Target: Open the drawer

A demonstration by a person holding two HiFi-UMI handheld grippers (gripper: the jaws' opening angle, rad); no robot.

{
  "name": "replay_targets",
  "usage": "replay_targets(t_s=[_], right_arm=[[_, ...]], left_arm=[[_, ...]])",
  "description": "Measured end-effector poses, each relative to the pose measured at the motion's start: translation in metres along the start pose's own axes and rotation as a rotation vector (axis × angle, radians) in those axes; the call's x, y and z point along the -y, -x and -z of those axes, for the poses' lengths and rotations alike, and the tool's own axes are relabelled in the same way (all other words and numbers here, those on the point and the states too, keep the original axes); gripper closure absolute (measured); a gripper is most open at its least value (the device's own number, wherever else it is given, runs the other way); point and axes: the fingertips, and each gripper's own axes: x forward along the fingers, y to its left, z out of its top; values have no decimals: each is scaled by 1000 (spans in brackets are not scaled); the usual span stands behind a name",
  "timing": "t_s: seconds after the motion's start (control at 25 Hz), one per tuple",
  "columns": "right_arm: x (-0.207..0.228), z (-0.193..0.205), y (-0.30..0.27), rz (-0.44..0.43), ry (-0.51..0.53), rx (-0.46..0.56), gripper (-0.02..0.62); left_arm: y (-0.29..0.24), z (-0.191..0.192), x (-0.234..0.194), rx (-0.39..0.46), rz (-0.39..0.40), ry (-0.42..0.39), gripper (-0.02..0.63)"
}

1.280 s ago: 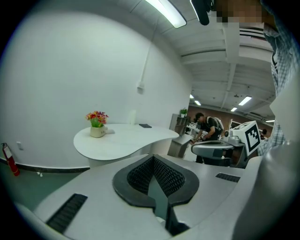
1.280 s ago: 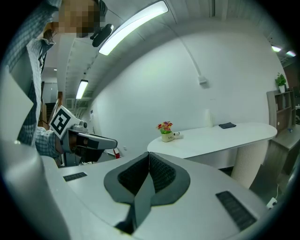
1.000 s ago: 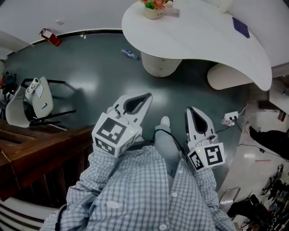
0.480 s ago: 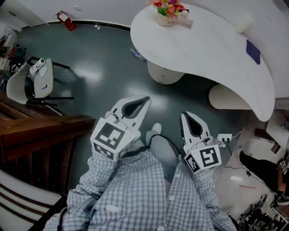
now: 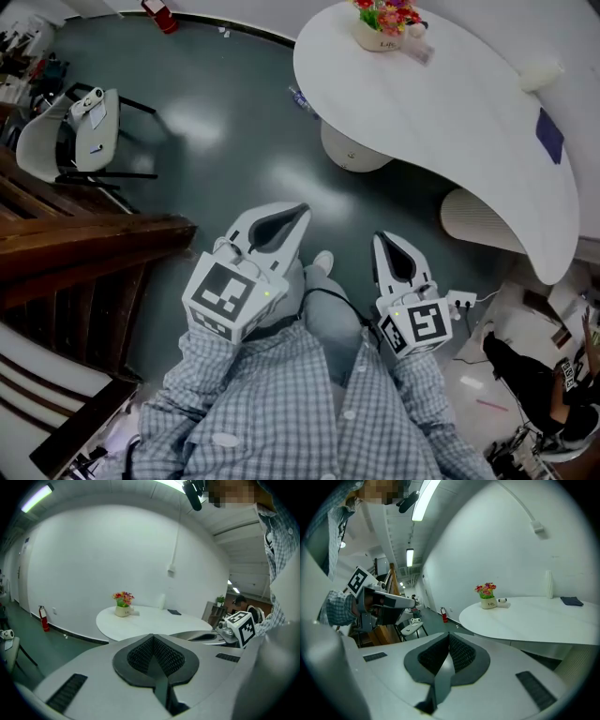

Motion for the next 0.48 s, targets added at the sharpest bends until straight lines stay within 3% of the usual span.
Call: replay_targets(t_s=[0.48], right_arm=[[17,55,-45,34,-3,-110,586]], left_arm=[[-10,44,-41,-66,-24,61,603]])
